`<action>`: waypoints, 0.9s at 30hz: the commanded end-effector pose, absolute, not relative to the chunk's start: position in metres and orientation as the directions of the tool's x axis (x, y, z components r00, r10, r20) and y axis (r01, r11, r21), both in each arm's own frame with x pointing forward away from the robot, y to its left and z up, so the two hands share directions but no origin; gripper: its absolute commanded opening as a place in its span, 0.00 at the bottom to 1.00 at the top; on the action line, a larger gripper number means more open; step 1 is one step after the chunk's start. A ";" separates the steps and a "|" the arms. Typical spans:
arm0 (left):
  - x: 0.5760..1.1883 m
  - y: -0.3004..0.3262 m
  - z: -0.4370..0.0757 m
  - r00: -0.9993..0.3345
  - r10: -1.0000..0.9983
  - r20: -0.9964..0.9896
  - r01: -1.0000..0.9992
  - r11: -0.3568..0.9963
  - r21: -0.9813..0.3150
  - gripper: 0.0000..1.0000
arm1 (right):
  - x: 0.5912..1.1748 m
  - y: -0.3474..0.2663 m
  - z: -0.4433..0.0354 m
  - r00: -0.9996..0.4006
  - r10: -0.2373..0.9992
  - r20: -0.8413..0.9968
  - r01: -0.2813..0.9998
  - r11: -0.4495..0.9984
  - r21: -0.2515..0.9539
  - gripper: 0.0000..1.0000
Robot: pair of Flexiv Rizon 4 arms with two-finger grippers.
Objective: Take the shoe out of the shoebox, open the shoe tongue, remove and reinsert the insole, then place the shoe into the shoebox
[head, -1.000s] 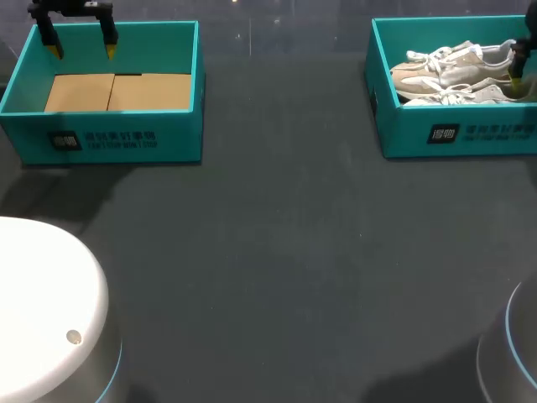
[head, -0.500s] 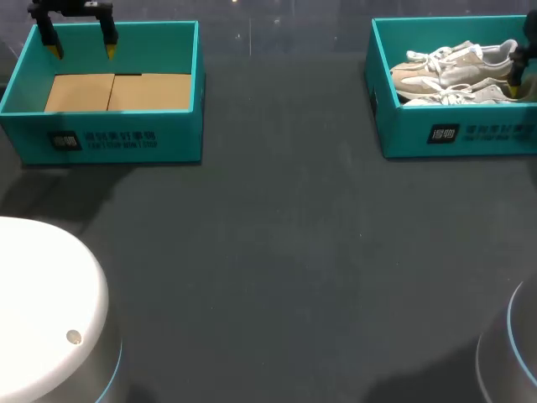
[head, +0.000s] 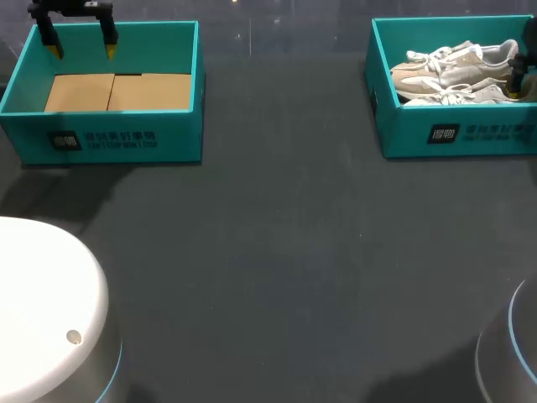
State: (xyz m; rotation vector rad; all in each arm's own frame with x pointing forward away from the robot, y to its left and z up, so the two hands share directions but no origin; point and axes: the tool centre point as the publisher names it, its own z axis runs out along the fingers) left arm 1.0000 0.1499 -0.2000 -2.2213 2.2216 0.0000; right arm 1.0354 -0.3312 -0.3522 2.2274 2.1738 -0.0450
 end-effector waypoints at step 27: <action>1.000 0.150 -0.200 0.000 -1.000 0.000 -1.000 0.000 0.000 1.00 | 1.033 -0.331 -0.349 0.049 0.993 -0.110 0.998 -0.046 0.032 0.00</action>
